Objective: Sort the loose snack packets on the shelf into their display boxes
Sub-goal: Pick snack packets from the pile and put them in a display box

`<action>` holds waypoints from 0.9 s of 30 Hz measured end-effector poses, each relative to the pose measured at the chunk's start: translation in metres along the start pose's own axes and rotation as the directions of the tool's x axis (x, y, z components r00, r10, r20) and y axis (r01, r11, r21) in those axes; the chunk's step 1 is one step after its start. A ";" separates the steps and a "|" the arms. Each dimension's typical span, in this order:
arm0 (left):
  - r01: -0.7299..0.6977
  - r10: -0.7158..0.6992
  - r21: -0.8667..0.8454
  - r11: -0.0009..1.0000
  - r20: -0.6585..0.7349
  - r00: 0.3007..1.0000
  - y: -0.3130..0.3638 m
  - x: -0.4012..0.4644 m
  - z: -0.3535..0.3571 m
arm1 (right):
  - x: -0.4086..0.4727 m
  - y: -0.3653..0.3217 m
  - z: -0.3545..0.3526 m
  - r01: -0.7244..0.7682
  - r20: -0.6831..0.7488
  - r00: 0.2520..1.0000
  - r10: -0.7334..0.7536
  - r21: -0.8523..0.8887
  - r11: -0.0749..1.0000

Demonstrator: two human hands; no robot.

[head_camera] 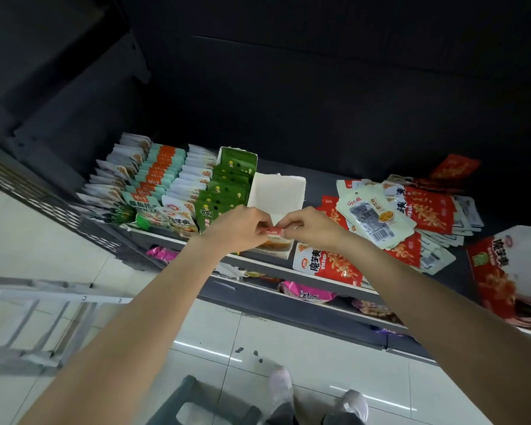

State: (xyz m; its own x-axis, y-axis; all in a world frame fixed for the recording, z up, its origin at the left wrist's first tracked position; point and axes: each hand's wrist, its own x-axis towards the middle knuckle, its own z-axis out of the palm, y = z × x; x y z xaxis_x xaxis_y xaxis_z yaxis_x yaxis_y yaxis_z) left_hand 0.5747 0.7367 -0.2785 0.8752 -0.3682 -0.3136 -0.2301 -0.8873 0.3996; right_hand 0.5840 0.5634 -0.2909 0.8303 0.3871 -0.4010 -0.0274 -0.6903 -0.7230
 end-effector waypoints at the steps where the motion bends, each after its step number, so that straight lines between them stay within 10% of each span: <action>1: 0.007 -0.007 -0.034 0.999 0.011 1.000 0.001 -0.001 0.002 | -0.003 0.001 -0.002 -0.003 0.021 1.000 0.002 0.035 0.999; 12: -0.112 0.043 -0.238 0.965 -0.278 0.960 0.089 0.050 0.027 | -0.033 0.064 -0.043 -0.105 -0.548 0.824 0.143 0.100 0.989; 21: 0.288 -0.290 -0.517 0.807 0.078 0.954 0.140 0.153 0.096 | -0.012 0.159 -0.071 -0.413 -0.358 0.876 0.323 -0.211 0.886; 27: 0.352 -0.339 -0.670 0.654 0.155 0.928 0.132 0.167 0.118 | -0.011 0.174 -0.062 -0.369 -0.238 0.929 0.283 -0.532 0.762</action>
State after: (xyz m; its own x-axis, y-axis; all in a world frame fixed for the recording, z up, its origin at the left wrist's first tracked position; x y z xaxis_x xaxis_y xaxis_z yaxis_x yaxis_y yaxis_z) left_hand 0.6405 0.5250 -0.3798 0.8239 -0.0836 -0.5605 0.4421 -0.5241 0.7280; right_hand 0.6045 0.4014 -0.3778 0.8962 0.0183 -0.4432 -0.0312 -0.9941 -0.1041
